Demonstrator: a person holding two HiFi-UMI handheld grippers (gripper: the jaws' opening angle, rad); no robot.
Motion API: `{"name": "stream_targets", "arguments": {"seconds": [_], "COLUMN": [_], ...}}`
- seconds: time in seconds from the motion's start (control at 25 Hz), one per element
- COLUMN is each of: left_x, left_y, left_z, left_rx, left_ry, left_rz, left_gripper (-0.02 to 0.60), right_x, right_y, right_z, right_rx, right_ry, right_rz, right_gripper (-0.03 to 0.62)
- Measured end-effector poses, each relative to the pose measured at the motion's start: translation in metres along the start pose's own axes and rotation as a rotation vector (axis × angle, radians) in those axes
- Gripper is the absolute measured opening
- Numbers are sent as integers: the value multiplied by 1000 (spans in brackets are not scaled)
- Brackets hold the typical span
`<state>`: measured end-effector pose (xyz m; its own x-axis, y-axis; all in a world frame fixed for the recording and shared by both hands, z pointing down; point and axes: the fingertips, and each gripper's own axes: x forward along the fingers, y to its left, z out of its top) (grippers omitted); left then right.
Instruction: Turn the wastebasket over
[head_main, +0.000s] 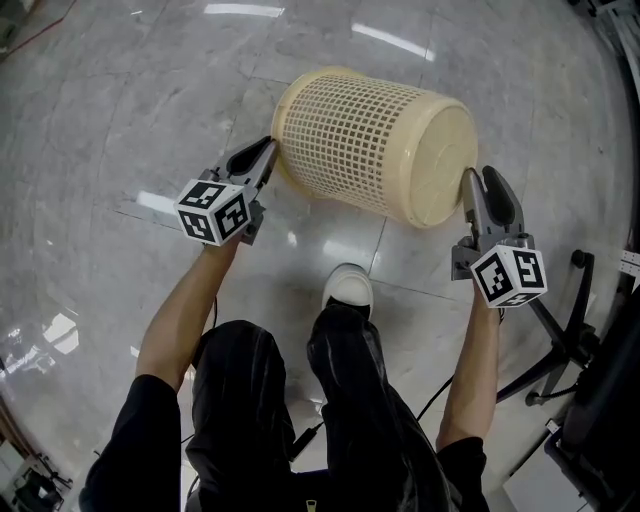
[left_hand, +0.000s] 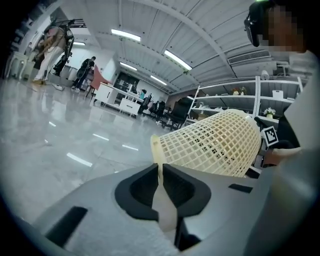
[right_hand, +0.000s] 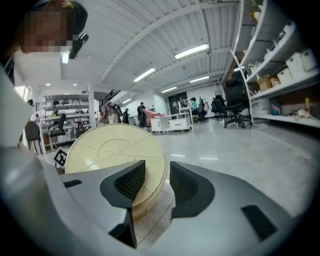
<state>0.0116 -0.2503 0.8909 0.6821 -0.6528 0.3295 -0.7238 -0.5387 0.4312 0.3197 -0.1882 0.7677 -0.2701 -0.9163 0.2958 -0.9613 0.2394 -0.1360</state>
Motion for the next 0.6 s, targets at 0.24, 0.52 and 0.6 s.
{"name": "stream_targets", "arguments": {"seconds": [0.24, 0.52, 0.6], "left_x": [-22, -28, -26], "left_y": [25, 32, 30], "left_z": [39, 49, 52], "left_rx": [66, 89, 107], "left_ry": [-52, -76, -76], "left_rz": [44, 71, 65], "left_gripper": [21, 18, 17], "right_x": [12, 11, 3], "right_y": [40, 58, 59], "right_z": [-19, -31, -27], "right_rx": [-236, -221, -215], "right_ry": [105, 110, 89], "right_rz": [91, 174, 200], "right_gripper": [109, 40, 40]}}
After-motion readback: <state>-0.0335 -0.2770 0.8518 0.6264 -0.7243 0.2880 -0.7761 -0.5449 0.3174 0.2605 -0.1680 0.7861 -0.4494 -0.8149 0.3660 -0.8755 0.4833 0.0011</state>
